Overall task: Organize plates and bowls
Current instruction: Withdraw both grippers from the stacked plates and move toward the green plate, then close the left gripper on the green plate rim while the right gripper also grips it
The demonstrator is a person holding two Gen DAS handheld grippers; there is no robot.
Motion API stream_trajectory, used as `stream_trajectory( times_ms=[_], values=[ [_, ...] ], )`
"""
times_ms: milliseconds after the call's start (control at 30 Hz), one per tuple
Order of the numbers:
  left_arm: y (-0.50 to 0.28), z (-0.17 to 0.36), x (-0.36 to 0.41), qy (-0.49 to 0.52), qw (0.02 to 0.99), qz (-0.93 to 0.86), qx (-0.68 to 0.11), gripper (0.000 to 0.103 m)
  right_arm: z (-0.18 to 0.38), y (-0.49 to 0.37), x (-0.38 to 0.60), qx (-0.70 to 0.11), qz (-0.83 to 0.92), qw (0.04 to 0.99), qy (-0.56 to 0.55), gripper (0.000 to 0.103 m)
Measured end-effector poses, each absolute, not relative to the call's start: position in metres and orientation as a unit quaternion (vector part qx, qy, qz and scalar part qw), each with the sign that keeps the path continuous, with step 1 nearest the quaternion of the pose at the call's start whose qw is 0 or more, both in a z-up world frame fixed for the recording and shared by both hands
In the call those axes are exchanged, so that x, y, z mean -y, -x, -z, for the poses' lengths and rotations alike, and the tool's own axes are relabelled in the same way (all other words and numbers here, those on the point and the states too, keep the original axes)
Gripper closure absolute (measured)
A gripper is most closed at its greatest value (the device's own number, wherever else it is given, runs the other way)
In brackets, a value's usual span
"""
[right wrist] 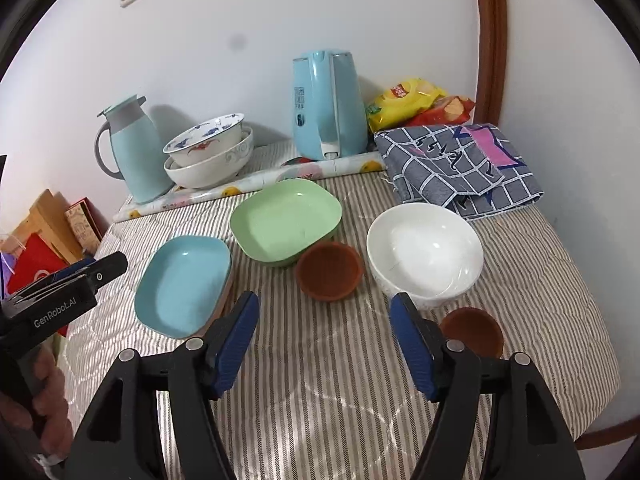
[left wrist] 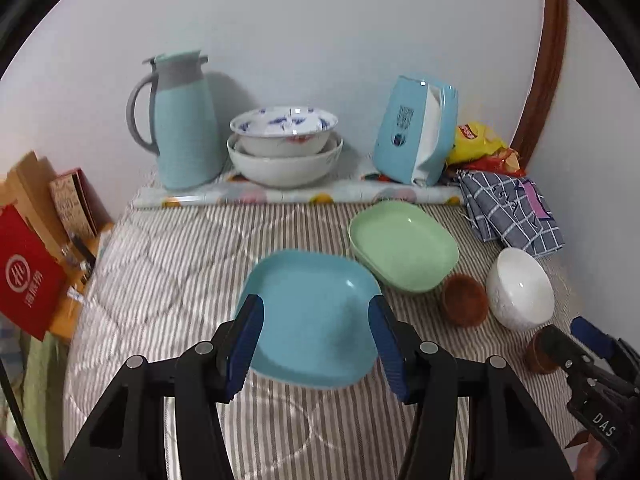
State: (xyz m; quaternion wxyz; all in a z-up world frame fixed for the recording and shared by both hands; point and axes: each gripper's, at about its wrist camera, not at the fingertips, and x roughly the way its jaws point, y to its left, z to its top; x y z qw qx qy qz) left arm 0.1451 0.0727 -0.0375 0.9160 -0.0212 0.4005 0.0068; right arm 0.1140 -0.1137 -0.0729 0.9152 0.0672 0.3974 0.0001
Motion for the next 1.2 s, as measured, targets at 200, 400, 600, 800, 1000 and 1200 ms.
stream_trajectory(
  times_ms=[200,400,600,800,1000,1200],
  values=[
    [-0.161,0.028,-0.064,0.017,0.915,0.002,-0.403,0.051,0.064,-0.129,0.121,-0.392,0.01,0.918,-0.065,0.035],
    [-0.181,0.026,-0.056,0.01,0.911,0.019,-0.413,0.051,0.062,-0.151,0.127,-0.4,0.014,0.913,-0.075,0.035],
    [-0.207,0.029,-0.051,0.003,0.908,0.024,-0.418,0.051,0.064,-0.174,0.127,-0.405,0.01,0.912,-0.071,0.035],
    [-0.233,0.04,-0.052,0.008,0.904,0.022,-0.427,0.051,0.071,-0.197,0.123,-0.405,0.006,0.912,-0.06,0.035],
    [-0.259,0.058,-0.054,0.009,0.898,0.016,-0.44,0.051,0.078,-0.224,0.124,-0.404,0.002,0.913,-0.061,0.035],
    [-0.282,0.077,-0.057,0.017,0.891,0.014,-0.454,0.051,0.088,-0.253,0.122,-0.405,-0.006,0.913,-0.054,0.035]
  ],
)
